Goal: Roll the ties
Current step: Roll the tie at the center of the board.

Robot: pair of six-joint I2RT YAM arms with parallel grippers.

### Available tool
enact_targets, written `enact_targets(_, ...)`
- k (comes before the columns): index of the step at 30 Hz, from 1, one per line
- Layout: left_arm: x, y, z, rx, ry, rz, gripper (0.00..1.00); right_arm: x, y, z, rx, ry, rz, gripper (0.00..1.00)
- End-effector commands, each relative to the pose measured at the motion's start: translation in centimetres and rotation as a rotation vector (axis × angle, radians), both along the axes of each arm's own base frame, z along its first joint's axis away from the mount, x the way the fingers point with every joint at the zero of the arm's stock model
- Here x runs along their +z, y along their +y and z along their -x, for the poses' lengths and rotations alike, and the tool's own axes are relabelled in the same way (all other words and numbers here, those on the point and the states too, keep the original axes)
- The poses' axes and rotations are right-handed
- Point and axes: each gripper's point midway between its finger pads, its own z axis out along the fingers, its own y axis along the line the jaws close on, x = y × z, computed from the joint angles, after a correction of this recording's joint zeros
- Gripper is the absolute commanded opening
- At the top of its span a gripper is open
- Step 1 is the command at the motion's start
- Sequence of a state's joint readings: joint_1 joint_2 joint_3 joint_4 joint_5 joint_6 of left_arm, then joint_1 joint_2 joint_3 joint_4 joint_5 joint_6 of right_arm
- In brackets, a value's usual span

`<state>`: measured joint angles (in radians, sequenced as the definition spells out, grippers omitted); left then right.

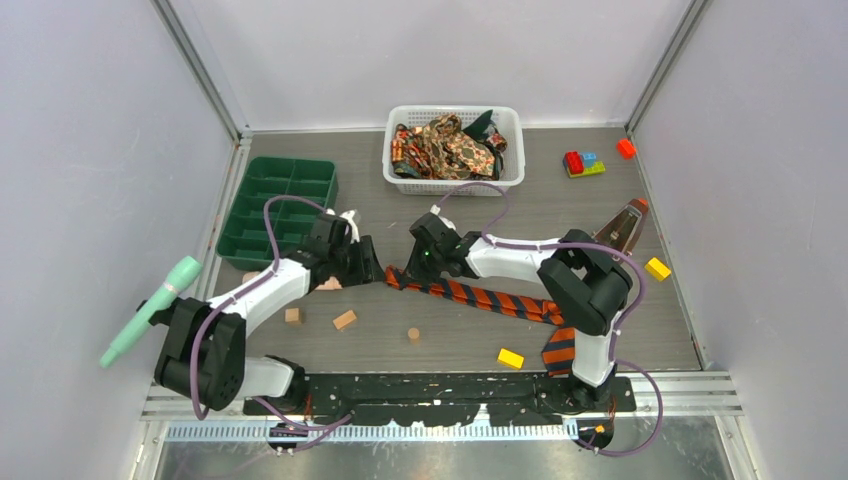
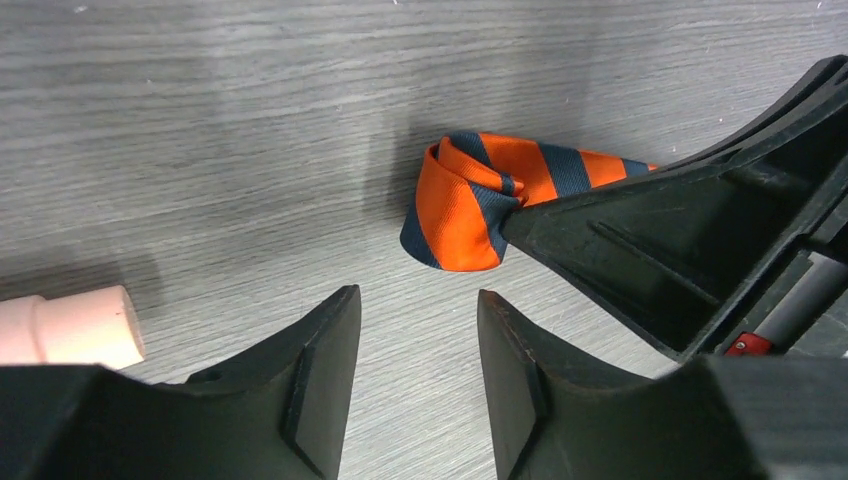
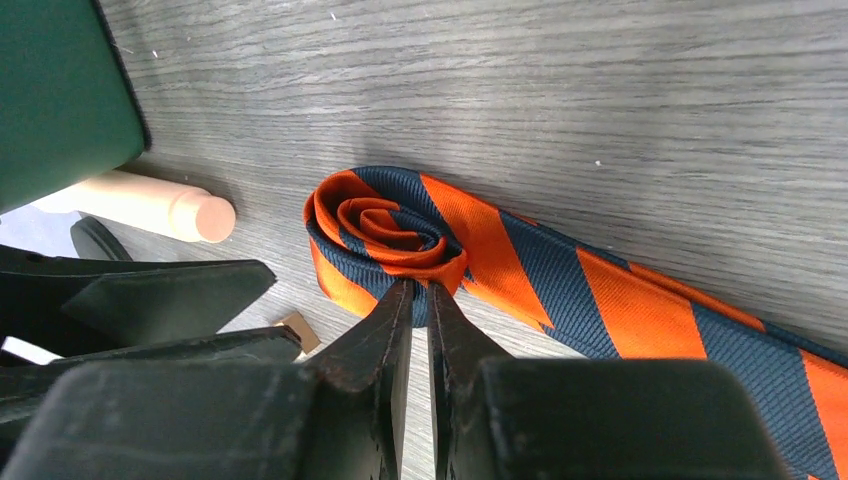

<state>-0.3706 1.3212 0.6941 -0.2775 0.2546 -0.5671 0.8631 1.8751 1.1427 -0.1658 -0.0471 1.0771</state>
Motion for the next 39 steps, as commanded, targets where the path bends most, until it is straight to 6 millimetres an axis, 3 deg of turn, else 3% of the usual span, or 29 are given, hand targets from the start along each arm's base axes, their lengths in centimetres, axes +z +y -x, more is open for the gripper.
enact_targets(1, 1.3, -1.4, -0.7, -0.015, -0.054, 0.095, 0.50, 0.3, 0.9, -0.6, -0.002, -0.019, -0.015, 0.17)
enact_targets(11, 0.4, -2.1, -1.5, -0.011, -0.053, 0.130, 0.56, -0.1, 1.0, -0.6, 0.005, -0.021, -0.009, 0.17)
enact_targets(29, -2.4, -2.0, -2.2, 0.000, -0.017, 0.094, 0.57, -1.0, 1.1, -0.7, 0.012, -0.019, -0.001, 0.17)
enact_targets(39, -3.3, -2.6, -2.3, -0.021, -0.012, 0.121, 0.44, -1.3, 1.0, -0.6, 0.010, -0.012, 0.003, 0.17)
